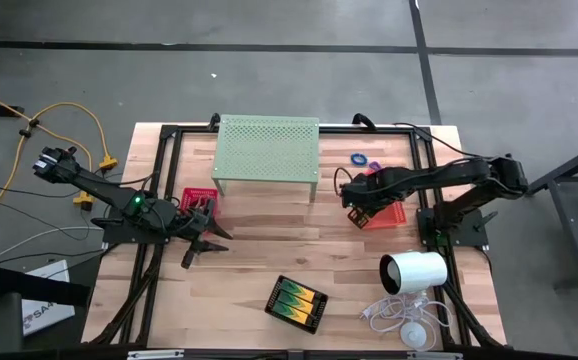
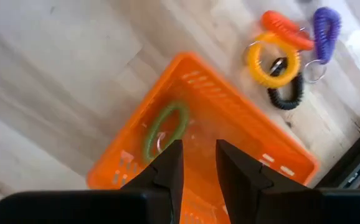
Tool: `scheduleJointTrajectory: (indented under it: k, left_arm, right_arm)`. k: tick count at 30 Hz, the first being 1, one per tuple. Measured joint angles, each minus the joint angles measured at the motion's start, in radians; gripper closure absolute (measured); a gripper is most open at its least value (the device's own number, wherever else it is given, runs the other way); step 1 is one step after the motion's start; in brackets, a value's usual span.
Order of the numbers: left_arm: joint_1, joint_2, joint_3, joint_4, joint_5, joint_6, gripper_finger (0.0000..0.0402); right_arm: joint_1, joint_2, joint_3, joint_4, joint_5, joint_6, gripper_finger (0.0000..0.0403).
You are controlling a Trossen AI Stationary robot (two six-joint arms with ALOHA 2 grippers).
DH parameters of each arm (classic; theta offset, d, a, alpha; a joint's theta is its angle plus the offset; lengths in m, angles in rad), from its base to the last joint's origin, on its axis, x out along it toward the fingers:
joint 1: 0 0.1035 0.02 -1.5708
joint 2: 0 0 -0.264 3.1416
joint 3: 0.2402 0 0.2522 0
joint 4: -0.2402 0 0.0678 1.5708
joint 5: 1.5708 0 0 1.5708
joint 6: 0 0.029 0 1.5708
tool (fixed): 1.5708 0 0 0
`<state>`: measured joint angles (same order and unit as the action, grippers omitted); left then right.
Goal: Pick & Place Office Desk Supplies
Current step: Put the red spring keychain into the orange bin
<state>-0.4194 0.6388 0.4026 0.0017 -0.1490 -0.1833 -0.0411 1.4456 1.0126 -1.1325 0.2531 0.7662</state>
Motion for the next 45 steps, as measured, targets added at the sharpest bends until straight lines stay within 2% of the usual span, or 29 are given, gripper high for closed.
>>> scheduleJointTrajectory:
  k: [5,18,23,31,41,45]
  left_arm:
    - [0.000,0.000,0.000,0.000,0.000,0.000,0.0266]
    - [0.000,0.000,0.000,0.000,-0.004,0.000,0.0266]
    - [0.000,0.000,0.000,0.000,-0.004,0.000,0.0266]
    - [0.000,0.000,0.000,0.000,-0.003,0.000,0.0266]
    - [0.000,0.000,0.000,0.000,-0.002,0.000,0.0266]
    - [0.000,0.000,0.000,0.000,0.001,0.000,0.0266]
  right_arm:
    - [-0.082,-0.018,0.000,0.031,-0.015,-0.031,0.0321]
    - [-0.413,-0.026,0.001,0.220,-0.147,-0.302,0.0321]
    - [-0.504,-0.025,0.002,0.224,-0.151,-0.358,0.0321]
    - [-0.542,-0.010,0.002,0.224,-0.148,-0.519,0.0321]
    - [-0.542,0.099,0.002,0.224,-0.175,-0.932,0.0321]
    - [-0.542,0.134,0.001,0.225,-0.200,-1.032,0.0321]
